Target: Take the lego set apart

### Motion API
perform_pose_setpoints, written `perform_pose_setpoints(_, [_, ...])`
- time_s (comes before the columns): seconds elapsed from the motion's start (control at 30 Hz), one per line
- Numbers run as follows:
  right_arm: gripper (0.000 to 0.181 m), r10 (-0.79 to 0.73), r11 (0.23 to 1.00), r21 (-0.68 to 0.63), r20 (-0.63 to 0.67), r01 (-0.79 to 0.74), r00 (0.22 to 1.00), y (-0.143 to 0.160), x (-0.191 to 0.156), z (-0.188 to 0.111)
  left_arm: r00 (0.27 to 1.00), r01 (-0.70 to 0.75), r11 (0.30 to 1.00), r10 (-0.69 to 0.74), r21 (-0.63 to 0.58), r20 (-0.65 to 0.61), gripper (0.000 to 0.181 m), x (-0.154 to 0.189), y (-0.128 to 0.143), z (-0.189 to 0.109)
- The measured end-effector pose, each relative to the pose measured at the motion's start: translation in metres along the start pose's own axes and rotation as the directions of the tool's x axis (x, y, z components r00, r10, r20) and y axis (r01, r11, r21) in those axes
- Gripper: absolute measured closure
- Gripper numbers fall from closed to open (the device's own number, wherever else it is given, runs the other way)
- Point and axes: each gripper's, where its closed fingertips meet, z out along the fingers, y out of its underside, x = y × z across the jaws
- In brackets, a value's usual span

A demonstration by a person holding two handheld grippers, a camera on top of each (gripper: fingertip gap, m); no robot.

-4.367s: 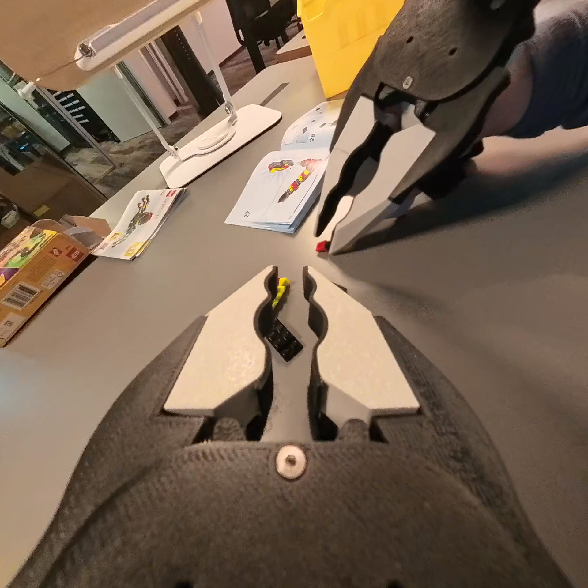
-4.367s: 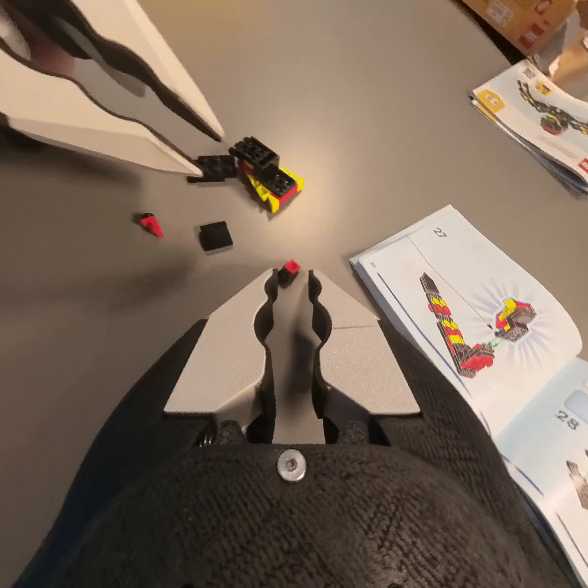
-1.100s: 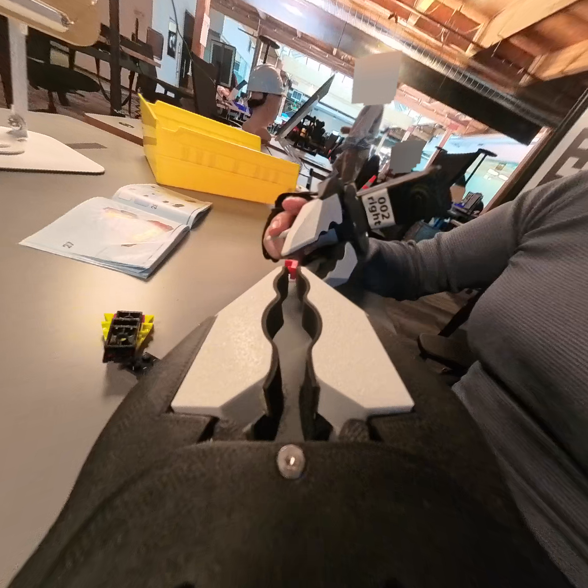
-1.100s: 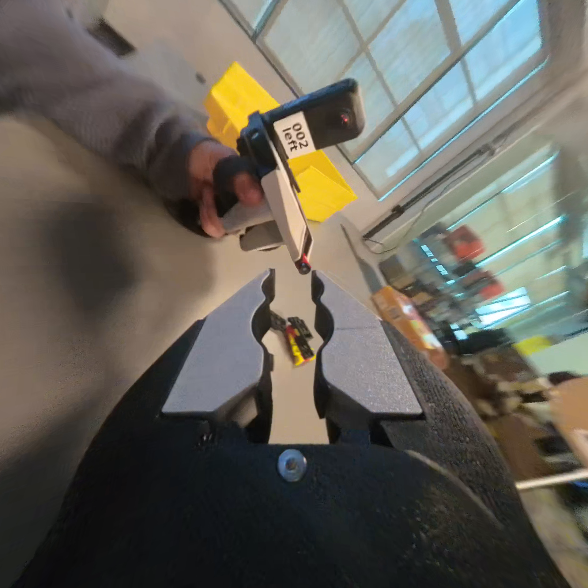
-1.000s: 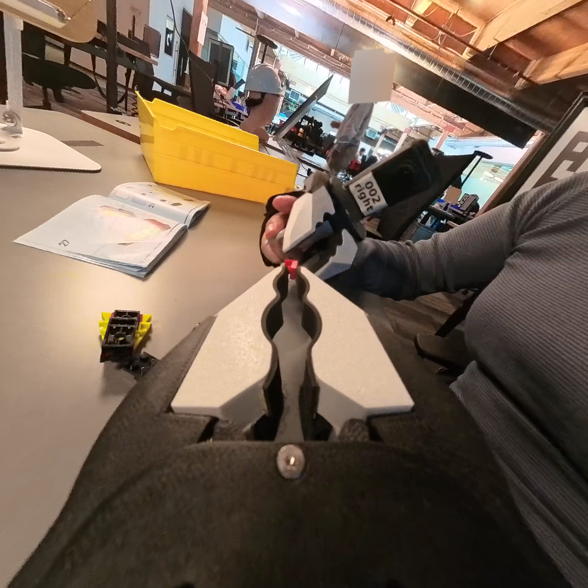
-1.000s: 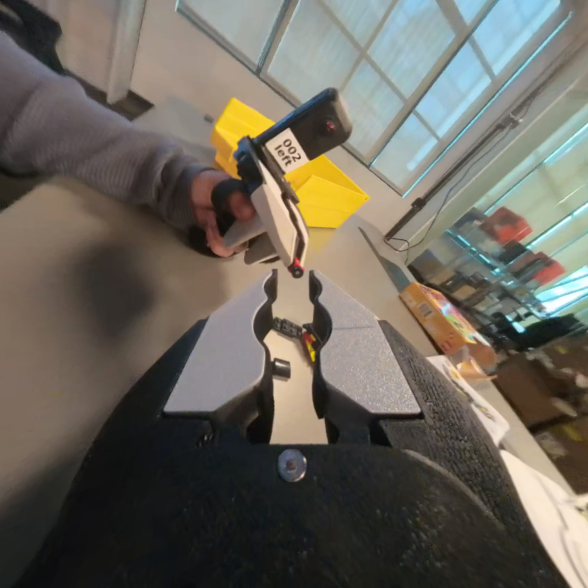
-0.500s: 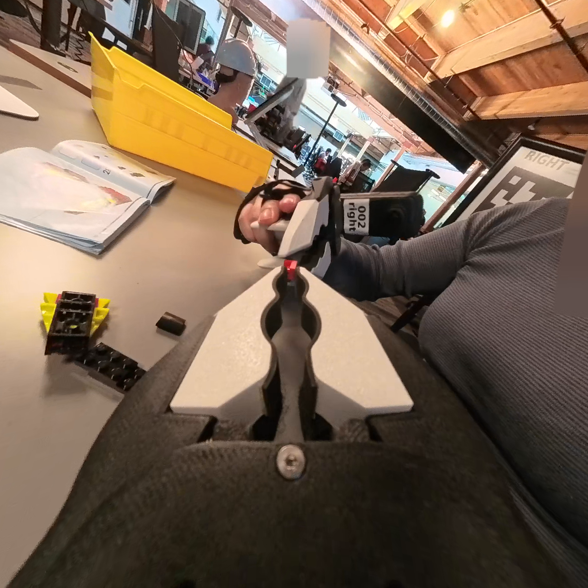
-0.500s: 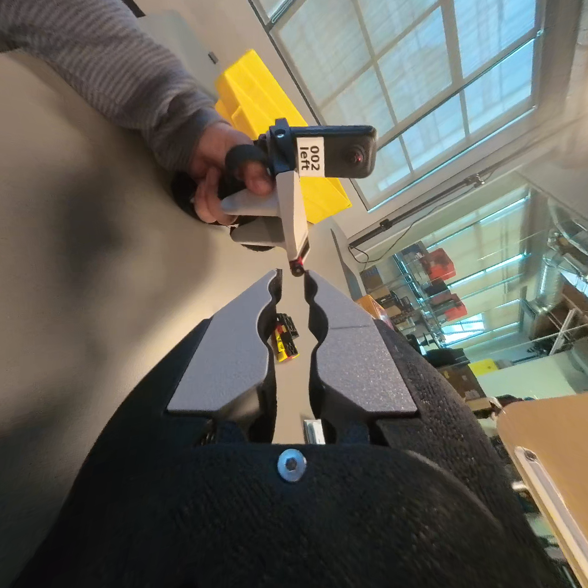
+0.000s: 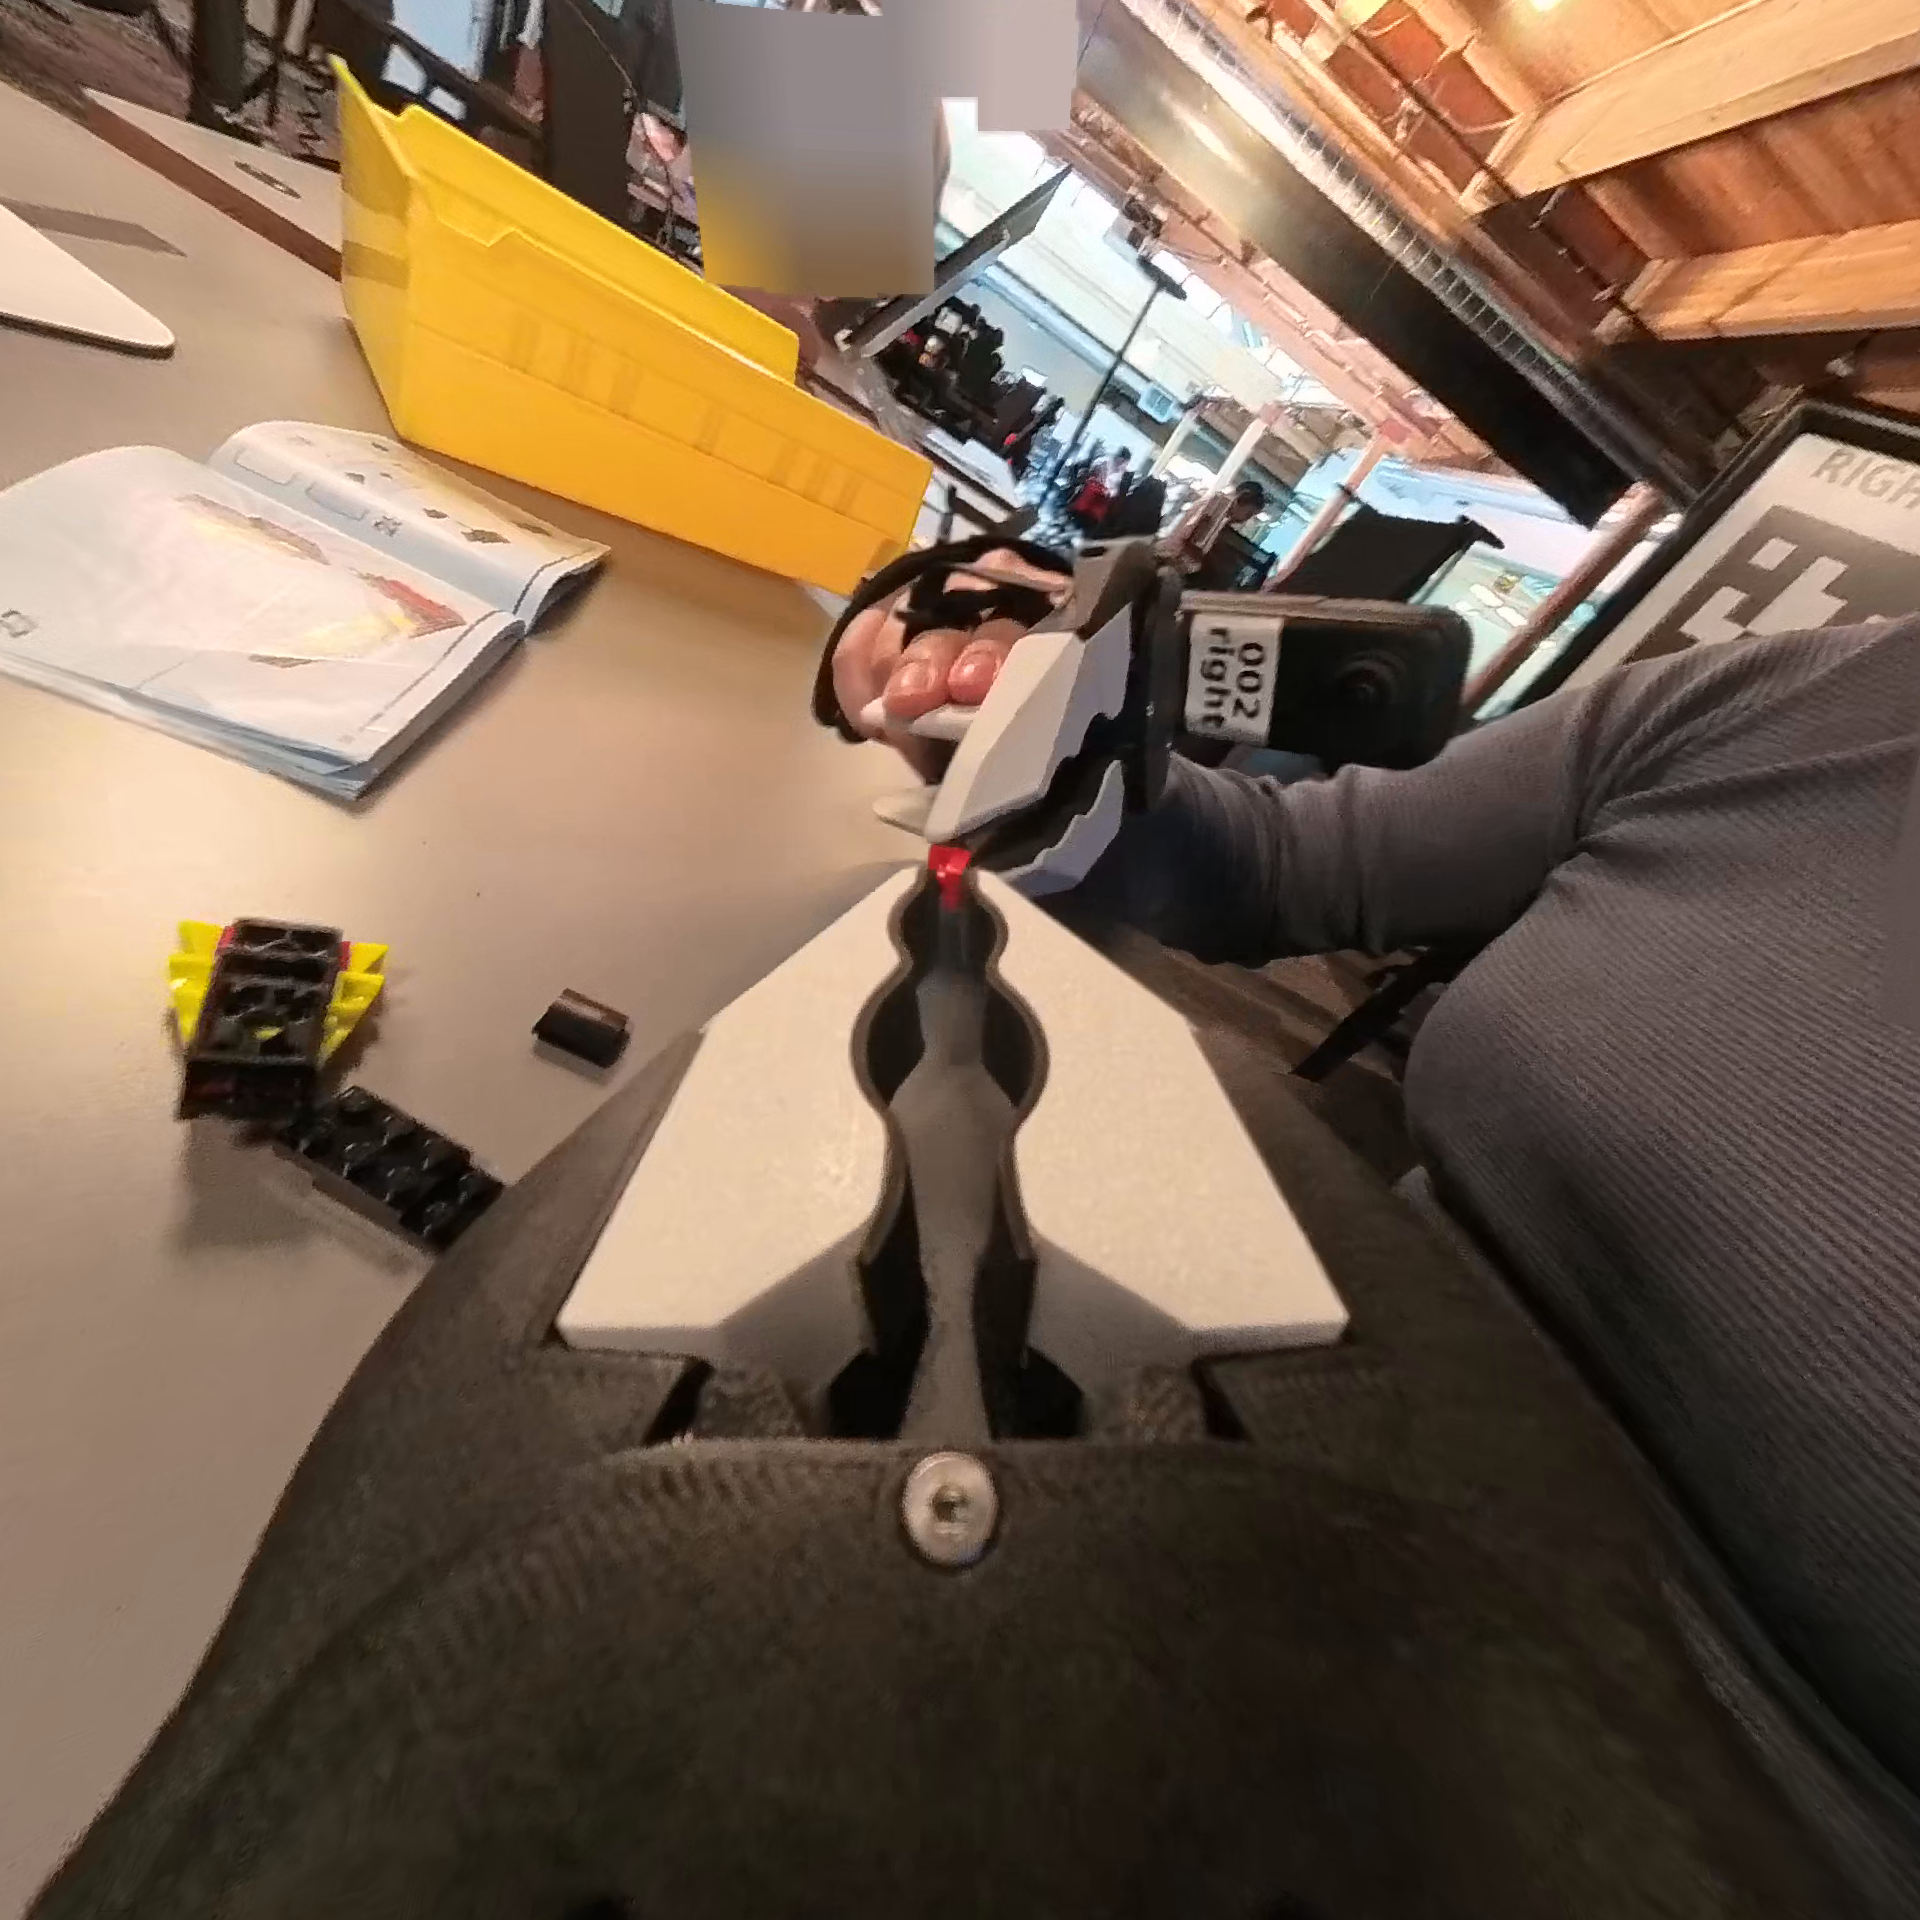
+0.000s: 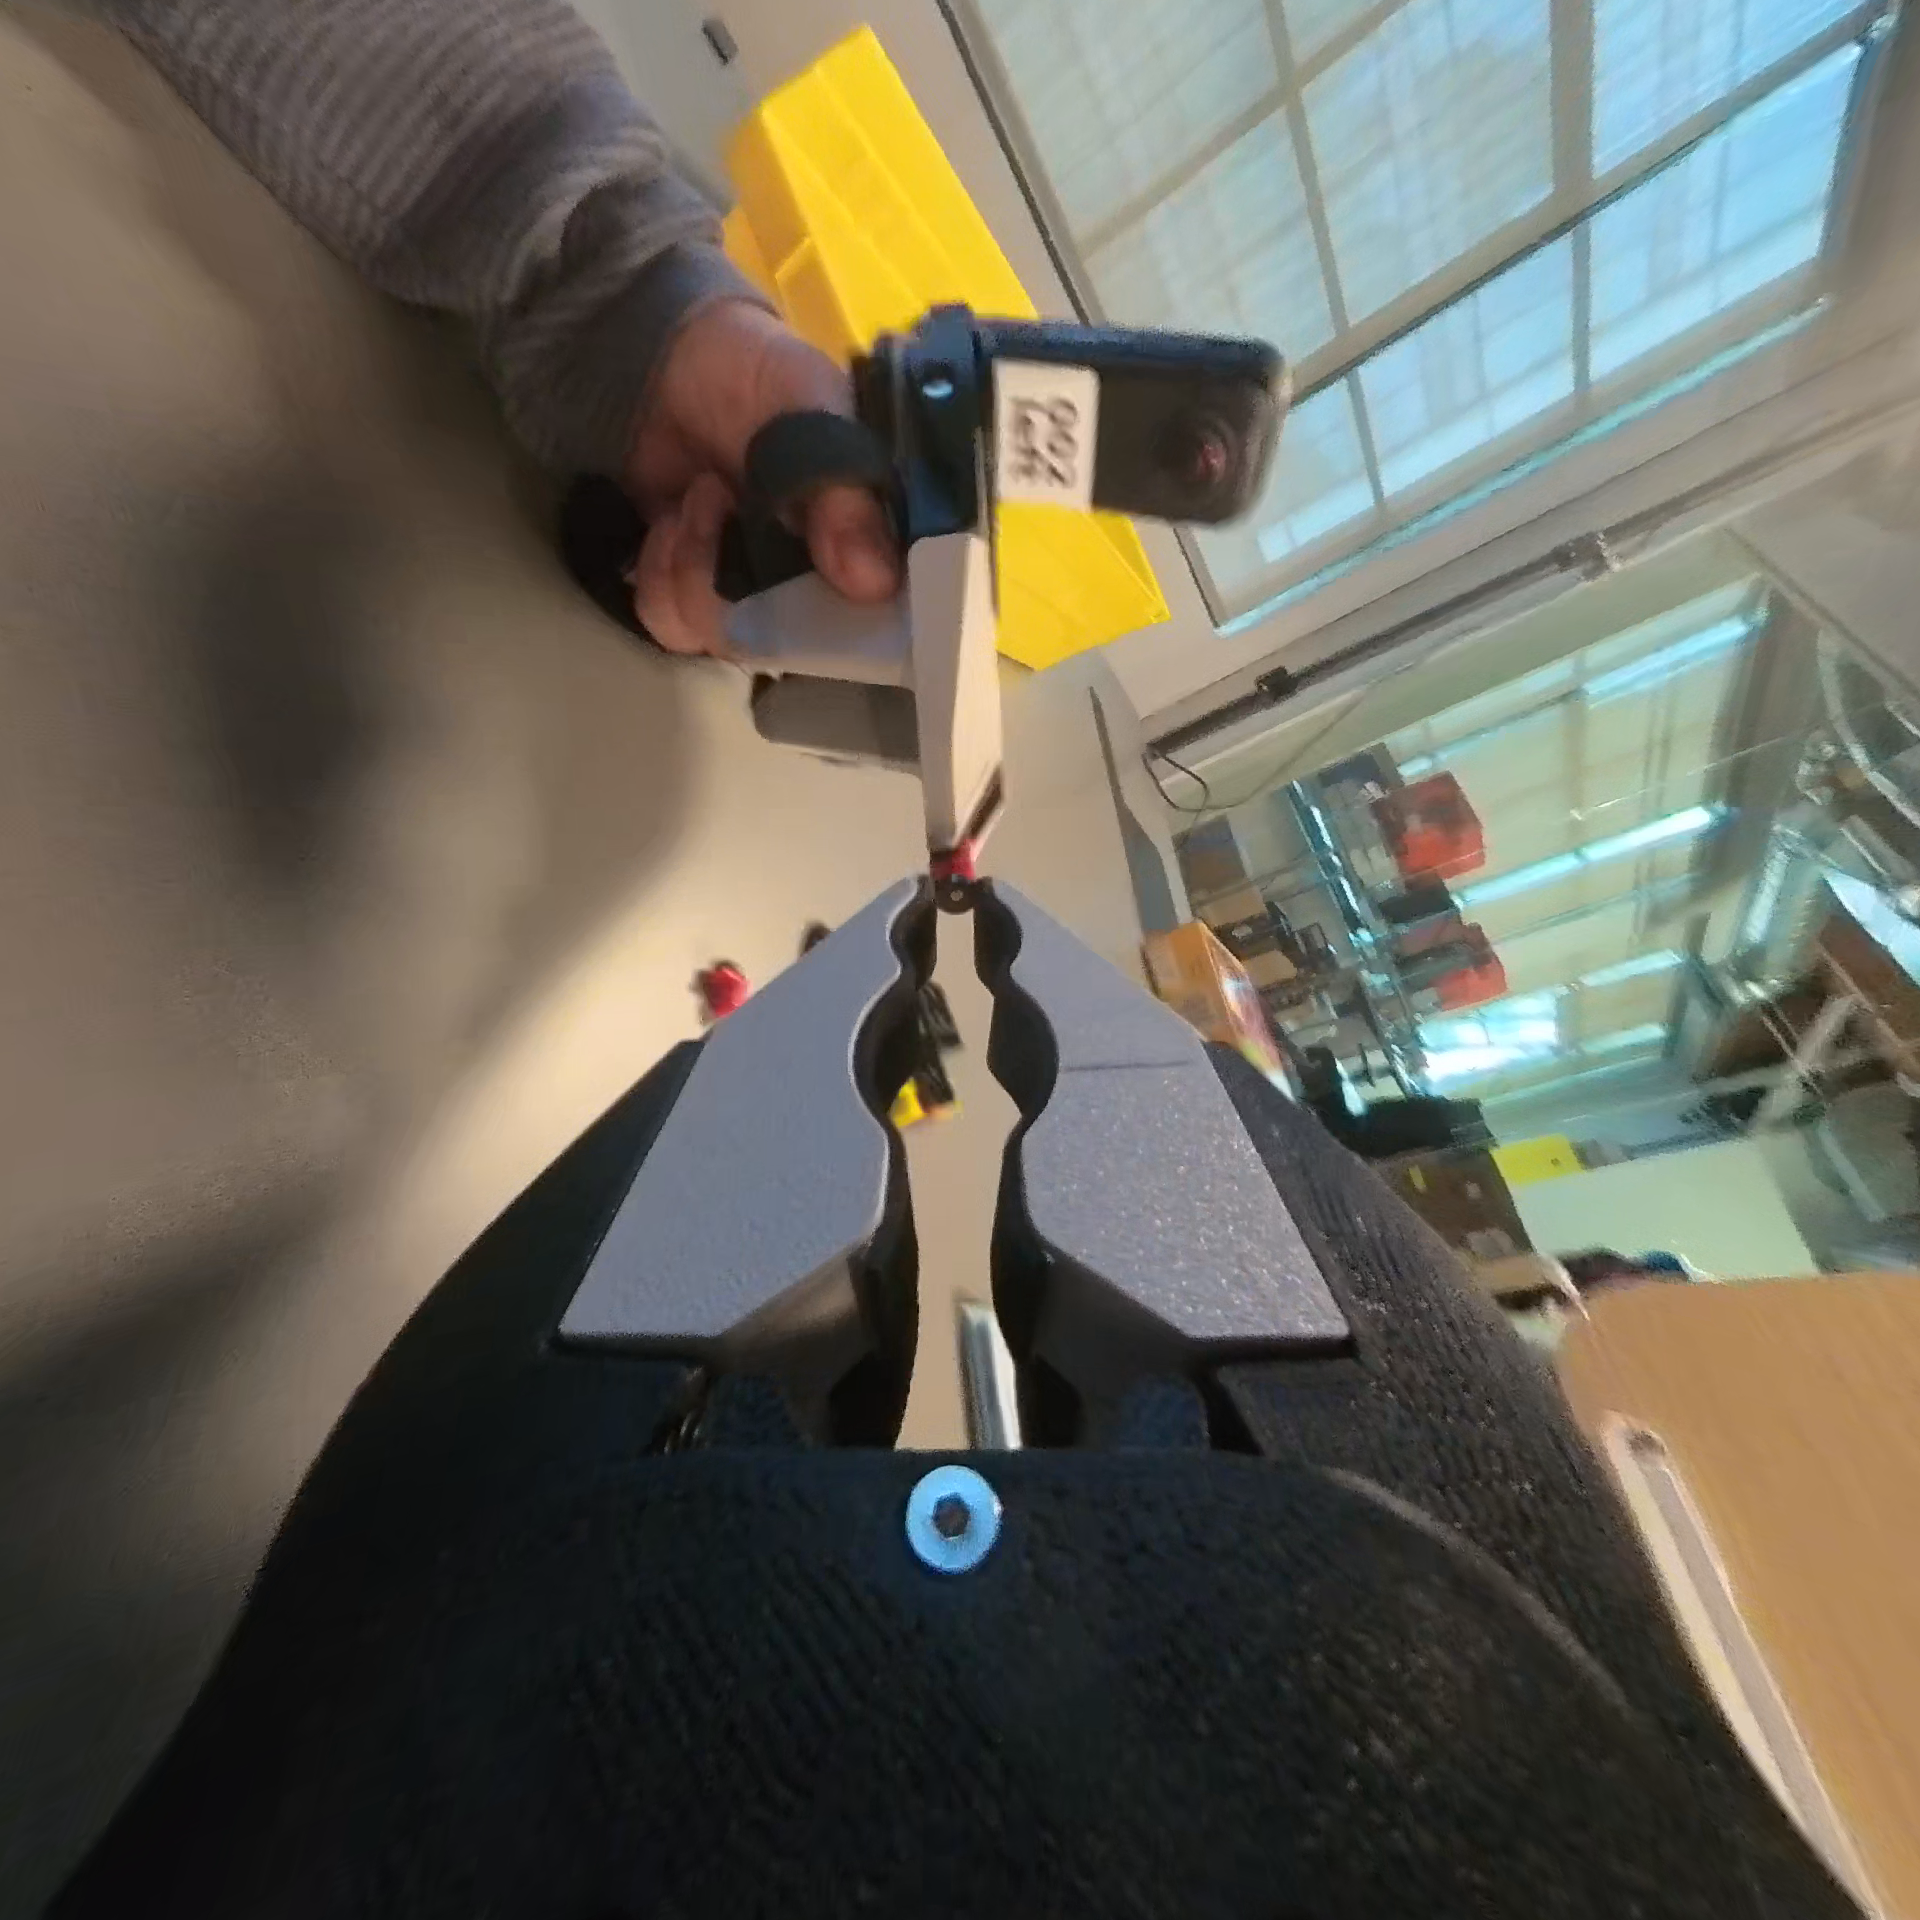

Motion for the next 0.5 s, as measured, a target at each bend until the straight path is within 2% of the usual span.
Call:
perform_pose_setpoints(0.03, [0.177,0.009,1.000,-0.008,-0.035,-0.009,0.999,0.005,0.008,-0.007,0.998,0.008,0.999,-0.010,0.037,0.069,0.179,-0.011,-0.005,-0.008])
perform_pose_setpoints(0.1, [0.177,0.107,0.994,0.005,-0.105,-0.107,0.989,0.016,0.032,-0.030,0.990,0.075,0.982,-0.094,0.174,0.109,0.179,-0.025,-0.023,-0.040])
perform_pose_setpoints(0.13, [0.177,0.160,0.987,0.021,-0.119,-0.158,0.980,0.022,0.037,-0.038,0.985,0.093,0.977,-0.118,0.192,0.124,0.180,-0.030,-0.024,-0.045])
perform_pose_setpoints(0.2, [0.177,0.226,0.974,0.036,-0.111,-0.223,0.968,0.030,0.035,-0.038,0.986,0.047,0.994,-0.062,0.099,0.155,0.179,-0.029,-0.013,-0.030])
perform_pose_setpoints(0.27, [0.176,0.240,0.971,0.001,-0.102,-0.241,0.965,0.042,0.027,-0.032,0.985,0.023,0.995,-0.038,0.094,0.167,0.178,-0.027,-0.014,-0.020])
perform_pose_setpoints(0.33, [0.176,0.206,0.974,-0.065,-0.141,-0.217,0.968,0.062,0.025,-0.032,0.969,-0.094,0.990,0.067,0.102,0.238,0.178,-0.017,-0.024,-0.026])
perform_pose_setpoints(0.43, [0.176,0.155,0.978,-0.096,-0.270,-0.187,0.950,0.080,0.040,-0.037,0.849,-0.342,0.932,0.252,0.120,0.464,0.178,0.010,-0.056,-0.064])
perform_pose_setpoints(0.47, [0.176,0.150,0.977,-0.099,-0.308,-0.189,0.940,0.083,0.045,-0.038,0.781,-0.392,0.913,0.265,0.112,0.566,0.178,0.015,-0.066,-0.086])
perform_pose_setpoints(0.5, [0.176,0.142,0.977,-0.104,-0.339,-0.187,0.930,0.085,0.050,-0.039,0.681,-0.408,0.908,0.238,0.090,0.692,0.178,0.012,-0.076,-0.115])
